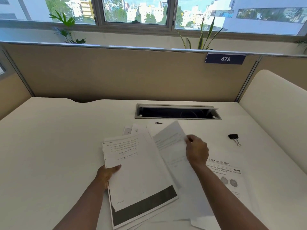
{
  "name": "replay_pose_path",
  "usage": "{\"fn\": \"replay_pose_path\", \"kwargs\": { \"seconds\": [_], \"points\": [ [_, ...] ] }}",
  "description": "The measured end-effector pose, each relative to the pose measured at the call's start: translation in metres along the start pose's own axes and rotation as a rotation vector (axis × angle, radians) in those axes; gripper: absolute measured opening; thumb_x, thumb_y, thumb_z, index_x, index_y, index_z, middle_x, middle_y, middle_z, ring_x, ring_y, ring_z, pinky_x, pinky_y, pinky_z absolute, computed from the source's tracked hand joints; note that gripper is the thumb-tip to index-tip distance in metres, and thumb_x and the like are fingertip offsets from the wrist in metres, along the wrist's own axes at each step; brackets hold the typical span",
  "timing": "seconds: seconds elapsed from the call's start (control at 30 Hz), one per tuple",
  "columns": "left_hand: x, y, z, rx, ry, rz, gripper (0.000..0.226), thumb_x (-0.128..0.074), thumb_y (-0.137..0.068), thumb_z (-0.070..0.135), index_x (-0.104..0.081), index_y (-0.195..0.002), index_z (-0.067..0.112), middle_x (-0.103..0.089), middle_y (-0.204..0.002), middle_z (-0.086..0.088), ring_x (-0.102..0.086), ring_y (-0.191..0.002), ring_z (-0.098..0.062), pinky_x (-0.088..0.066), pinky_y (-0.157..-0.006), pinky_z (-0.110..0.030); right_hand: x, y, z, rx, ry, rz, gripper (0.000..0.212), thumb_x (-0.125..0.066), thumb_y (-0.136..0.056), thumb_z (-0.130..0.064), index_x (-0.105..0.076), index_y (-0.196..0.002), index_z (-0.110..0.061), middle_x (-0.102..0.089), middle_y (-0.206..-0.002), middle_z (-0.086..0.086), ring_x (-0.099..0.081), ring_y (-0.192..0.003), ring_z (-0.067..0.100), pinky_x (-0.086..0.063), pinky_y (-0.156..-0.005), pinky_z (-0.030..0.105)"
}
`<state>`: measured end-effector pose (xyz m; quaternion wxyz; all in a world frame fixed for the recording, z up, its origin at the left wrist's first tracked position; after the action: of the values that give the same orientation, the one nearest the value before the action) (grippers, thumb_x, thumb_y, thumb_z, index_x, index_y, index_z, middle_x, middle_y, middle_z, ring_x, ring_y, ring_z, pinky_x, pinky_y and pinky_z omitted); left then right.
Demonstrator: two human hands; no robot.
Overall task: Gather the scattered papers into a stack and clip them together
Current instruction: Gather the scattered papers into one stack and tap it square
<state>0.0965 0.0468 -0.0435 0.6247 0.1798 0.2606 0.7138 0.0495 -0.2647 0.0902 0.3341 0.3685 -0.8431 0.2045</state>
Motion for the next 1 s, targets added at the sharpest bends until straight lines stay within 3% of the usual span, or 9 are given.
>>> {"fn": "replay_pose_path", "kwargs": {
  "seconds": [0.07,0.2,0.27,0.37,0.43,0.53,0.67,0.83,1.0],
  "points": [
    [-0.002,0.001,0.001,0.007,0.027,-0.018,0.049,-0.065,-0.08,-0.003,-0.051,-0.127,-0.008,-0.054,-0.13,-0.031,-0.057,-0.101,-0.034,-0.043,-0.099,-0.053,0.023,-0.007,-0.021,0.166,-0.007,0.15,0.022,-0.051,-0.093,-0.019,-0.069,-0.103,-0.01,-0.07,-0.104,0.012,-0.064,-0.091,0.034,-0.038,-0.068,0.028],
    [-0.003,0.003,0.003,0.026,0.051,-0.024,0.047,-0.064,-0.083,0.003,-0.052,-0.127,-0.007,-0.056,-0.126,-0.03,-0.057,-0.099,-0.034,-0.045,-0.097,-0.051,0.062,-0.018,-0.055,0.431,-0.045,0.459,0.023,-0.053,-0.092,-0.019,-0.07,-0.102,-0.009,-0.071,-0.097,0.012,-0.066,-0.082,0.036,-0.048,-0.065,0.034],
    [-0.004,0.003,0.003,0.046,0.049,-0.029,0.047,-0.064,-0.084,0.005,-0.051,-0.128,-0.008,-0.057,-0.124,-0.029,-0.057,-0.098,-0.035,-0.044,-0.098,-0.053,0.075,-0.023,-0.069,0.532,-0.05,0.584,0.02,-0.055,-0.091,-0.018,-0.072,-0.097,-0.009,-0.072,-0.087,0.011,-0.067,-0.072,0.032,-0.044,-0.058,0.025],
    [-0.004,0.006,0.005,0.044,0.049,-0.042,0.045,-0.059,-0.087,0.003,-0.049,-0.129,-0.009,-0.052,-0.131,-0.031,-0.059,-0.084,-0.033,-0.042,-0.098,-0.052,0.089,-0.033,-0.085,0.606,-0.114,0.695,0.018,-0.056,-0.09,-0.017,-0.072,-0.09,-0.007,-0.071,-0.076,0.011,-0.064,-0.06,0.024,-0.028,-0.057,0.011],
    [-0.004,0.007,0.006,0.039,0.045,-0.033,0.044,-0.056,-0.09,0.005,-0.047,-0.129,-0.01,-0.05,-0.133,-0.031,-0.058,-0.085,-0.033,-0.041,-0.098,-0.052,0.092,-0.041,-0.088,0.575,-0.209,0.712,0.021,-0.056,-0.091,-0.019,-0.071,-0.091,-0.005,-0.071,-0.079,0.012,-0.063,-0.064,0.021,-0.031,-0.059,0.011],
    [-0.001,0.006,0.007,0.057,0.053,-0.006,0.046,-0.053,-0.093,0.019,-0.048,-0.13,-0.008,-0.051,-0.134,-0.029,-0.055,-0.104,-0.034,-0.041,-0.101,-0.051,0.077,-0.049,-0.081,0.48,-0.337,0.643,0.023,-0.055,-0.091,-0.018,-0.07,-0.096,-0.002,-0.073,-0.091,0.014,-0.066,-0.077,0.022,-0.039,-0.066,0.016],
    [0.001,0.002,0.006,0.091,0.083,0.047,0.055,-0.042,-0.097,0.036,-0.045,-0.133,-0.006,-0.05,-0.136,-0.027,-0.051,-0.123,-0.043,-0.04,-0.103,-0.051,0.029,-0.052,-0.057,0.321,-0.396,0.385,0.021,-0.057,-0.089,-0.014,-0.07,-0.1,0.0,-0.072,-0.098,0.017,-0.066,-0.09,0.031,-0.039,-0.074,0.02],
    [0.002,0.003,0.008,0.081,0.084,0.061,0.065,-0.036,-0.095,0.049,-0.043,-0.136,-0.001,-0.049,-0.137,-0.025,-0.05,-0.124,-0.04,-0.04,-0.105,-0.05,-0.032,-0.038,-0.021,0.062,-0.312,0.044,0.025,-0.052,-0.091,-0.008,-0.069,-0.109,-0.003,-0.07,-0.109,0.018,-0.062,-0.101,0.032,-0.042,-0.08,0.026],
    [-0.001,0.004,0.009,0.069,0.03,0.031,0.068,-0.06,-0.083,0.048,-0.051,-0.13,0.0,-0.058,-0.128,-0.019,-0.057,-0.118,-0.035,-0.044,-0.103,-0.045,-0.074,-0.018,-0.002,-0.026,-0.138,-0.217,0.028,-0.048,-0.09,-0.004,-0.069,-0.108,-0.005,-0.069,-0.11,0.018,-0.06,-0.104,0.032,-0.045,-0.082,0.028]
  ]
}}
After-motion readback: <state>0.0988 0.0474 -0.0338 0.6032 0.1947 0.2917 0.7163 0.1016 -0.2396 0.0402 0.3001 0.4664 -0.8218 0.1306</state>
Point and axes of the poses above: each hand's wrist, its own y-axis away from the middle knuckle, its own x-axis out of the back of the hand, z = x × y, the point moved 5 cm from there along -y, towards the middle knuckle
